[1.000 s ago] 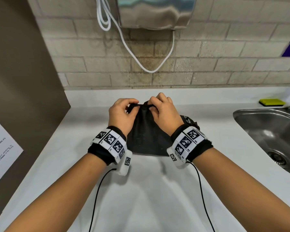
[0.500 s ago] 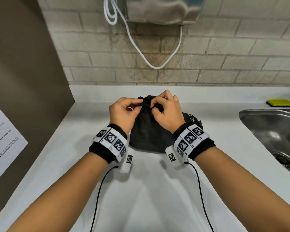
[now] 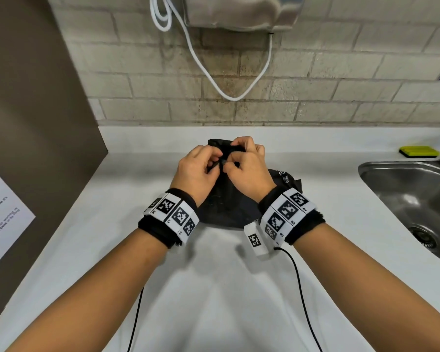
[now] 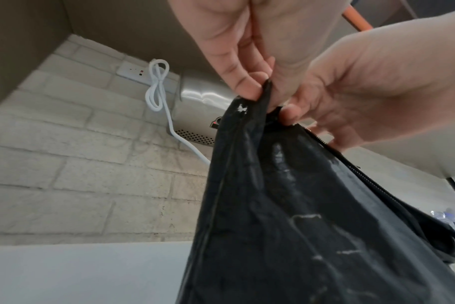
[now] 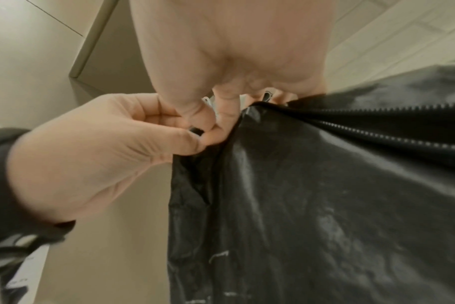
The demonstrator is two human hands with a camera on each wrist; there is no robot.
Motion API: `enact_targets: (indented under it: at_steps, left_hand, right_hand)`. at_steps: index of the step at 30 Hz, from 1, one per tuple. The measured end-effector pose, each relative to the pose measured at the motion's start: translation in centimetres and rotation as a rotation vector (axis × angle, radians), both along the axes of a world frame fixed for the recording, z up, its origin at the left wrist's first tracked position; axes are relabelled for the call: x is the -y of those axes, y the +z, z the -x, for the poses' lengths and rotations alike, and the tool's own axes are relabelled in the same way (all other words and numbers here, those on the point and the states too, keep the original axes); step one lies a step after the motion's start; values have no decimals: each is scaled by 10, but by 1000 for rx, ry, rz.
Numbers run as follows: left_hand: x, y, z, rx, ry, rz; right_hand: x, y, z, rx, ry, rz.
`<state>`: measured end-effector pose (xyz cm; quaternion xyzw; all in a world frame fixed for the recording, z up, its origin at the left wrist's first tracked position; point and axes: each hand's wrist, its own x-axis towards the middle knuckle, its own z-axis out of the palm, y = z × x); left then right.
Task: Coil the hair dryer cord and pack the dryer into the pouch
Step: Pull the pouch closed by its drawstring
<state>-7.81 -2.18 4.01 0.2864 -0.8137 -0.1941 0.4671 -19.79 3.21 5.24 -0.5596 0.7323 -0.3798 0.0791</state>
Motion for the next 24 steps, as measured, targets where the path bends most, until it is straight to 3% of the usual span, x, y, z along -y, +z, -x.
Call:
enact_targets:
  at_steps: [3, 8, 14, 17, 20, 24]
  left_hand:
    - [2, -1, -3, 58, -5, 83]
    - [2, 2, -7, 118, -57, 72]
    - [11, 2, -11, -33, 23, -35]
    - [11, 1, -12, 22, 15, 15]
    - [6, 7, -4, 88, 19, -65]
    - [3, 15, 8, 210, -76, -18]
  right_hand:
    - [5, 3, -3, -3, -25, 78]
    - [3, 11, -8, -205, -25, 83]
    - [-3, 23, 6, -13, -52, 282]
    - [-7, 20, 10, 15, -55, 307]
    - [-8, 14, 10, 4, -54, 336]
    - [-13, 14, 9, -112, 77, 244]
